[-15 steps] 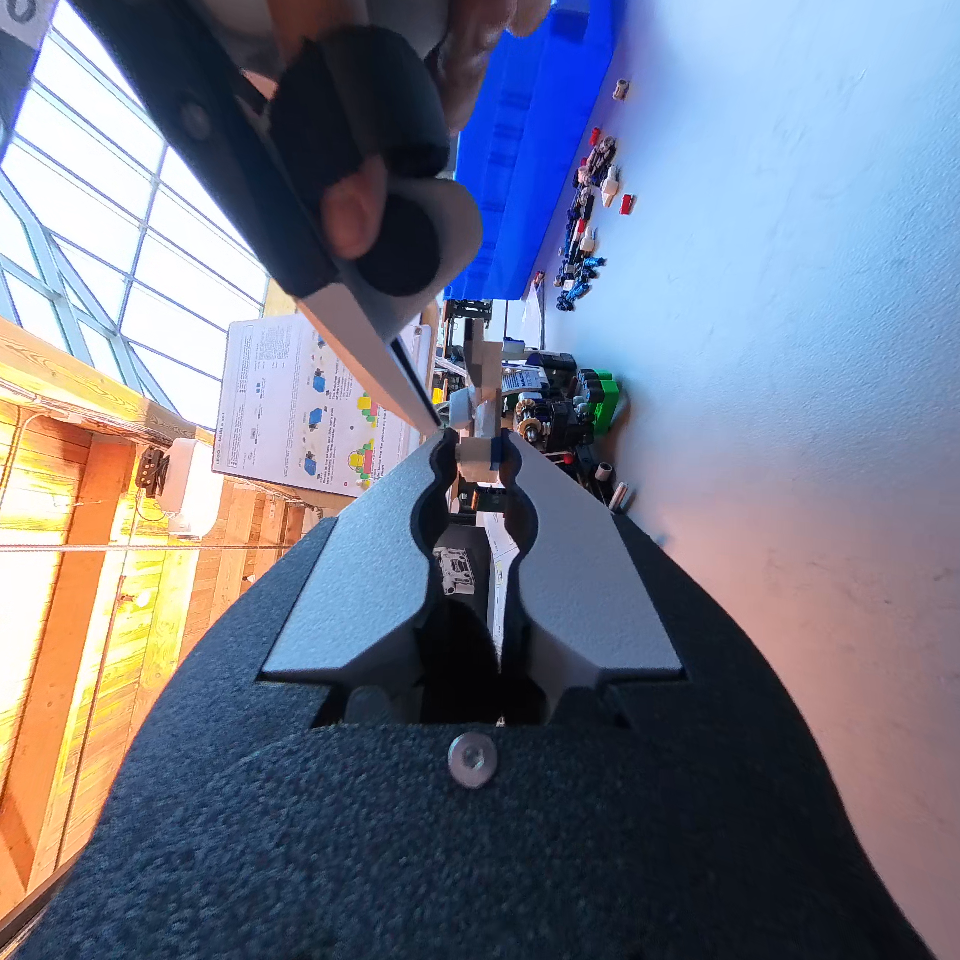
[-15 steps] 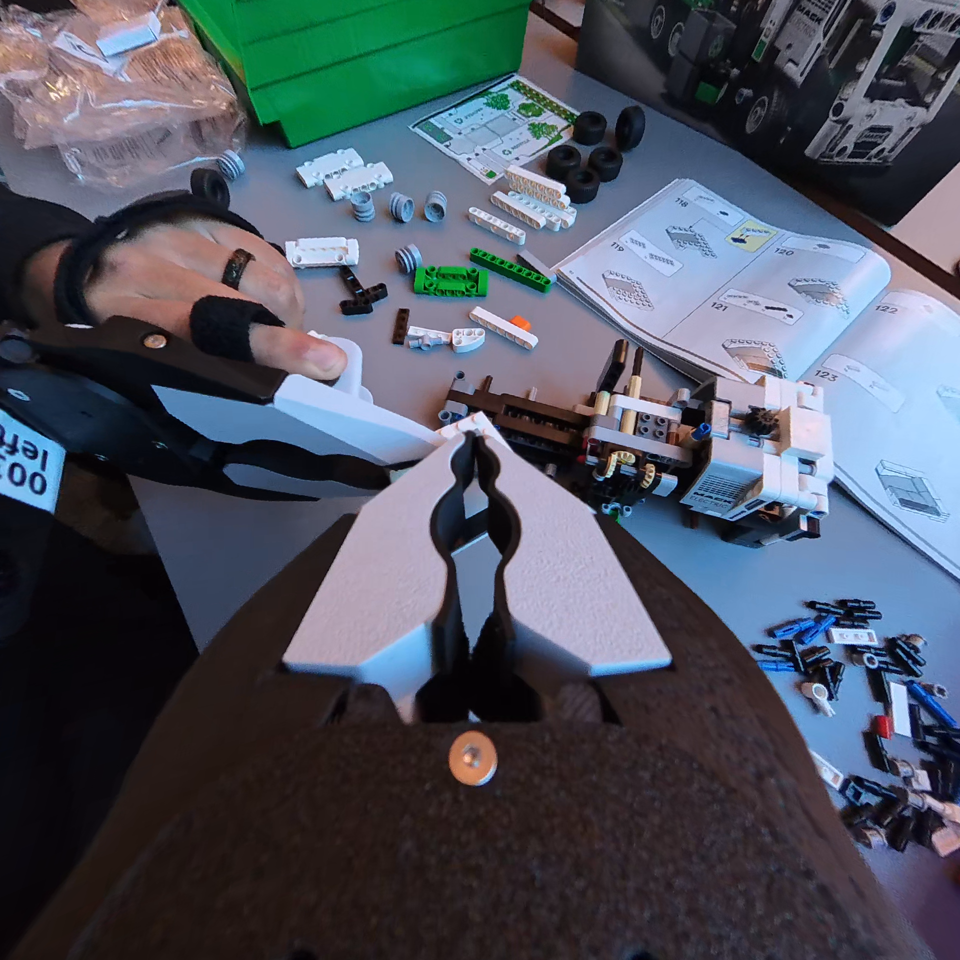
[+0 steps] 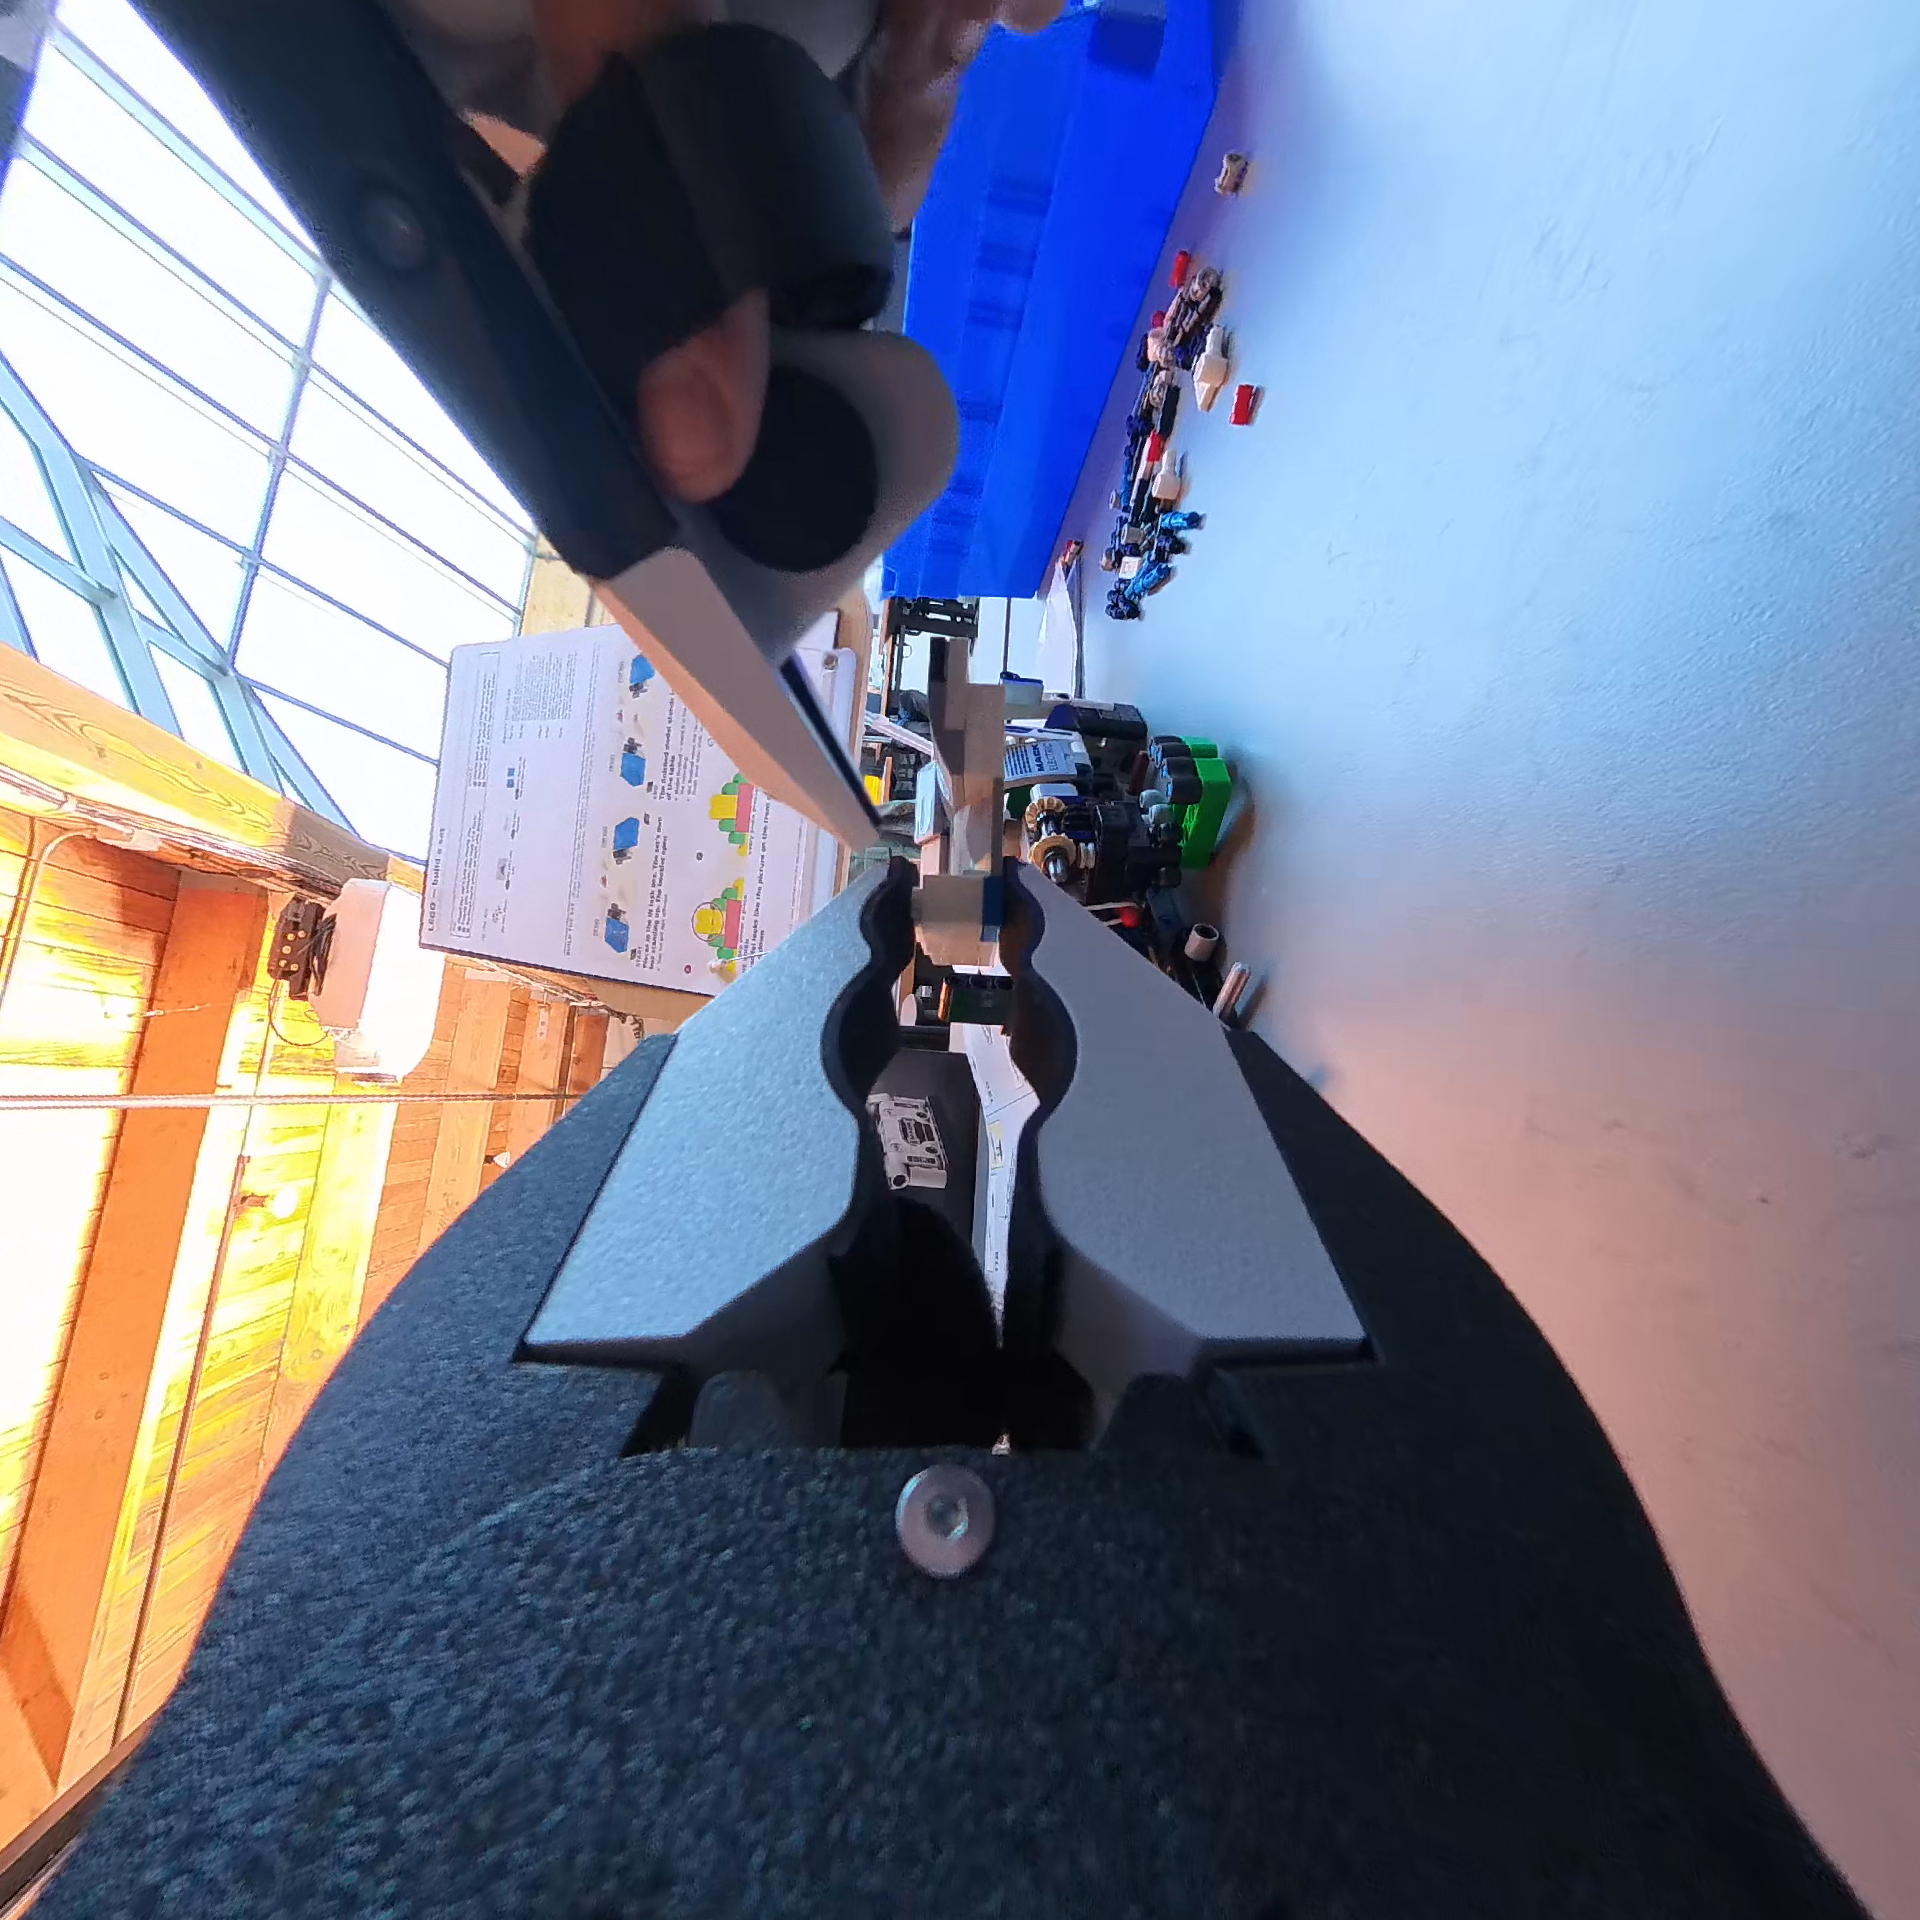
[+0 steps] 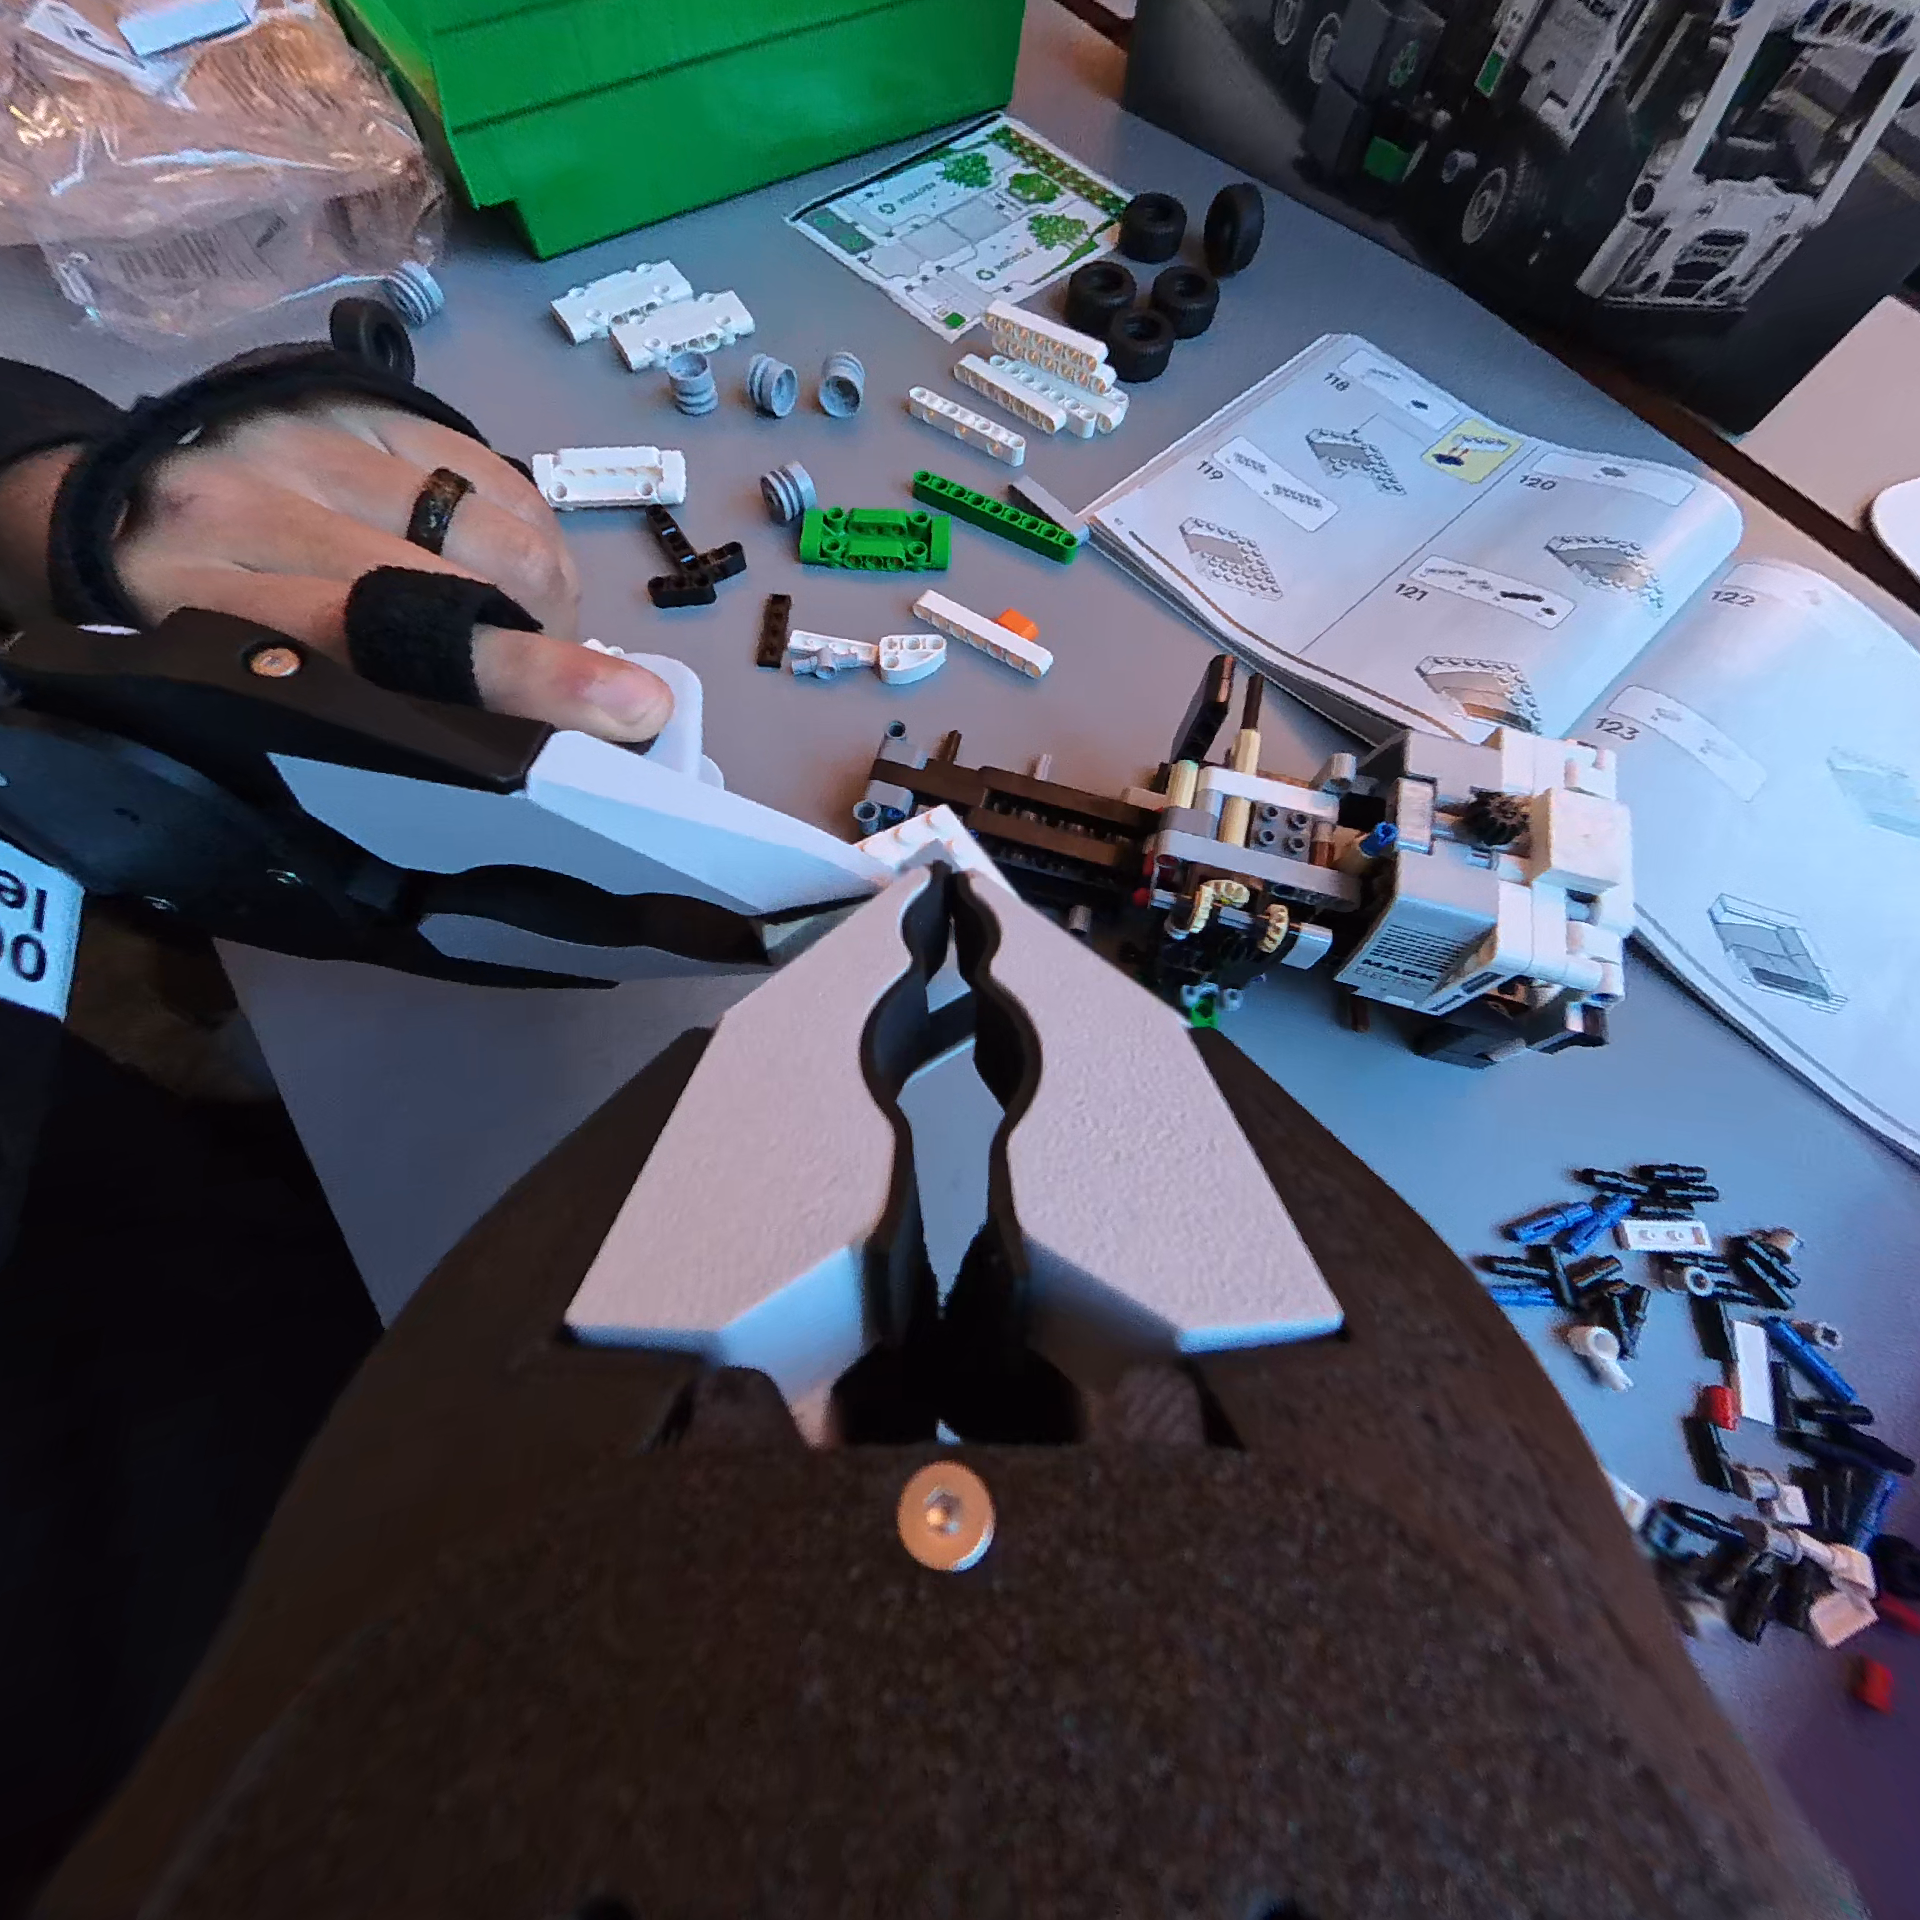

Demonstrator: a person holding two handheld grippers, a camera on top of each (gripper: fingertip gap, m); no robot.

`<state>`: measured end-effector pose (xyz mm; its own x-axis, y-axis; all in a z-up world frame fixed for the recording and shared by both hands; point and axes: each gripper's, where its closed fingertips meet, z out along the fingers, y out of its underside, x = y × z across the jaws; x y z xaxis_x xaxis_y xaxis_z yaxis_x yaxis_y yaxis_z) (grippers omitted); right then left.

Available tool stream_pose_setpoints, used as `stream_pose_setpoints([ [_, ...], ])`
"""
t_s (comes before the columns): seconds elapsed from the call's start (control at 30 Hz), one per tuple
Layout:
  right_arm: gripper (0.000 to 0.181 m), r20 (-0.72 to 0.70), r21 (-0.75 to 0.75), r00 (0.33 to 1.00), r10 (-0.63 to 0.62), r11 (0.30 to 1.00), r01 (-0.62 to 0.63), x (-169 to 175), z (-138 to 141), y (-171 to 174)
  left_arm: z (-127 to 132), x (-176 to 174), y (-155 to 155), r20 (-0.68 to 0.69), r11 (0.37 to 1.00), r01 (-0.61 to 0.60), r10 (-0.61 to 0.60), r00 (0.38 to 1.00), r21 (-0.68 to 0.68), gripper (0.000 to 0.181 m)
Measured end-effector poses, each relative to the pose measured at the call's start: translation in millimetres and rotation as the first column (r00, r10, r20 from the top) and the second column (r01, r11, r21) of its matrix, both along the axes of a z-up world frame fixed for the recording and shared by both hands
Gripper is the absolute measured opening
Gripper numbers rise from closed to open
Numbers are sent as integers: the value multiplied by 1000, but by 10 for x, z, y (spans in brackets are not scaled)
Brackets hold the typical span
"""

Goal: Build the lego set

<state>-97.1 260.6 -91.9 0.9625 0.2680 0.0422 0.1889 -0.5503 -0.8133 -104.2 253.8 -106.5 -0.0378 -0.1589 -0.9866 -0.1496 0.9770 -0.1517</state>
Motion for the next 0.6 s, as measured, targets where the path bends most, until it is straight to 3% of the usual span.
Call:
stream_pose_setpoints([
  [0.23,0,-21,39,1000,-23,999,24,128,102,4,9,-6,-8,4,1000,2,-2,1000,0,13],
  [0.37,18,-173,65,985,11,998,1,261,203,6,50,-27,-48,26,1000,20,-20,999,5,13],
  [0.5,41,-526,-34,844,106,989,-145,192,186,-69,91,-55,-112,55,999,41,-43,998,30,14],
  [0.57,38,-625,-120,779,43,981,-151,208,59,-100,101,-62,-126,63,998,43,-46,997,43,14],
  [0.6,36,-707,-137,706,20,977,-165,180,54,-116,99,-61,-125,64,998,41,-44,997,52,13],
])
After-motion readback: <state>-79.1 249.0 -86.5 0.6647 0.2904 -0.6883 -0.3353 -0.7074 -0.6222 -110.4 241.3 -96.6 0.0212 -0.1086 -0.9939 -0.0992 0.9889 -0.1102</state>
